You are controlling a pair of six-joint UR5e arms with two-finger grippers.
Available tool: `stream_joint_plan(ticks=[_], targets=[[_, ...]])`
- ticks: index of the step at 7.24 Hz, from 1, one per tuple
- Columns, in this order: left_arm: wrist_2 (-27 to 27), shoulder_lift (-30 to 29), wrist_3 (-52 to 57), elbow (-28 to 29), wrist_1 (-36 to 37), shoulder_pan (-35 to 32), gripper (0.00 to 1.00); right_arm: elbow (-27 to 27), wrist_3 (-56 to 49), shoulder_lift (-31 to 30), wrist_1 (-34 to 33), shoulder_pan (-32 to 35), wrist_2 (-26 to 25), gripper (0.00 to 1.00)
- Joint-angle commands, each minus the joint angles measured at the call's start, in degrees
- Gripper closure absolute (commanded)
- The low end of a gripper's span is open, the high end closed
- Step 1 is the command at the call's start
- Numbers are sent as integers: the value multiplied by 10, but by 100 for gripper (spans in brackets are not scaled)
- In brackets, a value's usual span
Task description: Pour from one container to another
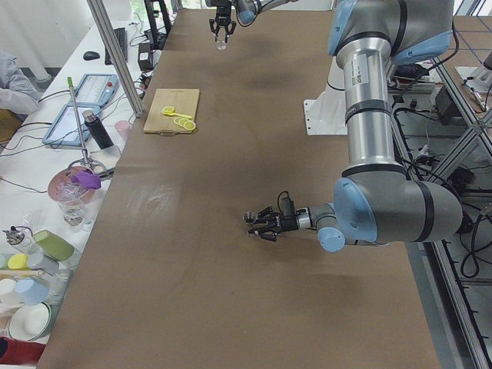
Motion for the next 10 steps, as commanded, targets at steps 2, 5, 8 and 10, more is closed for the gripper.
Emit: stream_joint_plan(ticks=[2,5,8,10], targets=[[0,-6,3,-7,5,-9,100,0,1,1,-1,-10,-16,100],[4,-11,60,-39,0,-19,100,0,1,1,-1,-9,-16,100],[4,-102,205,-58,-21,-45,100,3,4,5,-1,-2,-16,100],[-5,-187,338,-57,-52,-60,100,26,5,2,-3,2,-23,100]])
